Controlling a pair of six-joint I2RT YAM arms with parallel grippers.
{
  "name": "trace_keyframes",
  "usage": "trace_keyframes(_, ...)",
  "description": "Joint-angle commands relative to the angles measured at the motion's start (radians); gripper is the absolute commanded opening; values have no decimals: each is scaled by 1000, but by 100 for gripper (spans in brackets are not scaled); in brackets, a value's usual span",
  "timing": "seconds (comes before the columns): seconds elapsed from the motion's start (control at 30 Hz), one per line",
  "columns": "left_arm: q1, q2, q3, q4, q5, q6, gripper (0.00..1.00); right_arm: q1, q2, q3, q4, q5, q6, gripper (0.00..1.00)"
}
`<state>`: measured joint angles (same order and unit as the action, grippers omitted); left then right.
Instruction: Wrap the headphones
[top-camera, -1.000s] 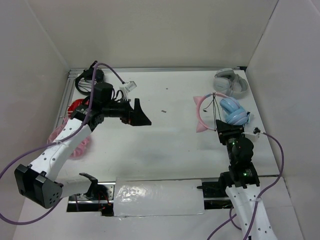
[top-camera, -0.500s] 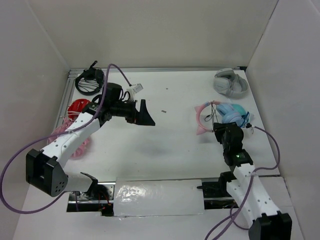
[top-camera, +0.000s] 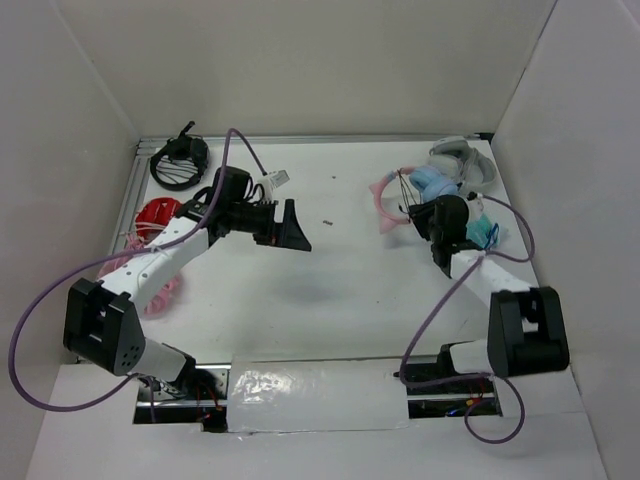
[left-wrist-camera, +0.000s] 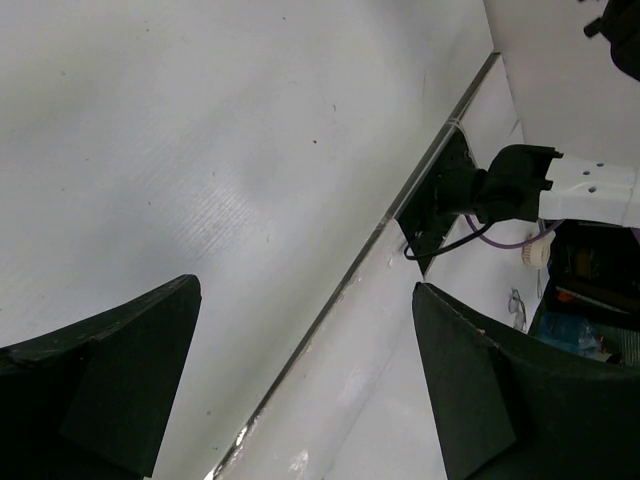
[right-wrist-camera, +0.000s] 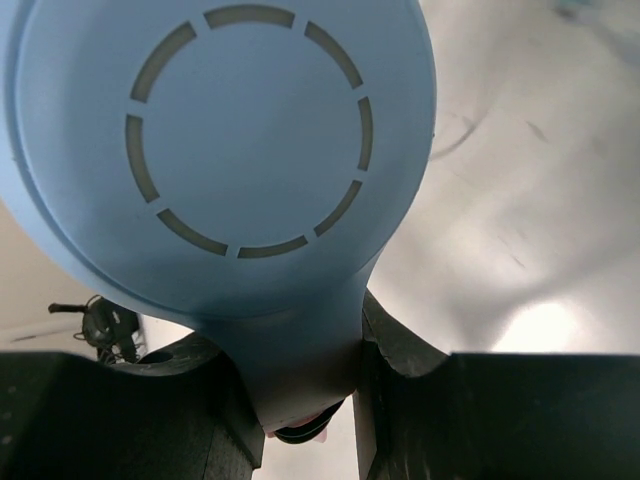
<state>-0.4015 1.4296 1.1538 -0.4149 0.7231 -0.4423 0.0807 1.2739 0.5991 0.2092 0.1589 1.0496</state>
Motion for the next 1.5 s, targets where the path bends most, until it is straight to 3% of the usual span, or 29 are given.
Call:
trace_keyframes(0.0,21,18,41,36,24,33,99,-9,132,131,228,-82,-56,0)
trace_keyframes(0.27,69,28,35,39,22,42,99,-24,447,442,228,-208,-111,0)
trace_keyframes(0.63,127,5,15,36,12,42,99,-33,806,895,-14,-219,-68,0)
trace_keyframes(1.23,144,-26,-8,16,-13,22,99,-1,1059,1137,-159,-237,125,0)
trace_keyframes(1.33,145,-37,-16,16,-17,19,99,1,1075,1147,-172,-254,136,17)
trace_keyframes(1.47,145,-41,-9,11,-21,16,99,-1,1046,1127,-183,-249,133,53)
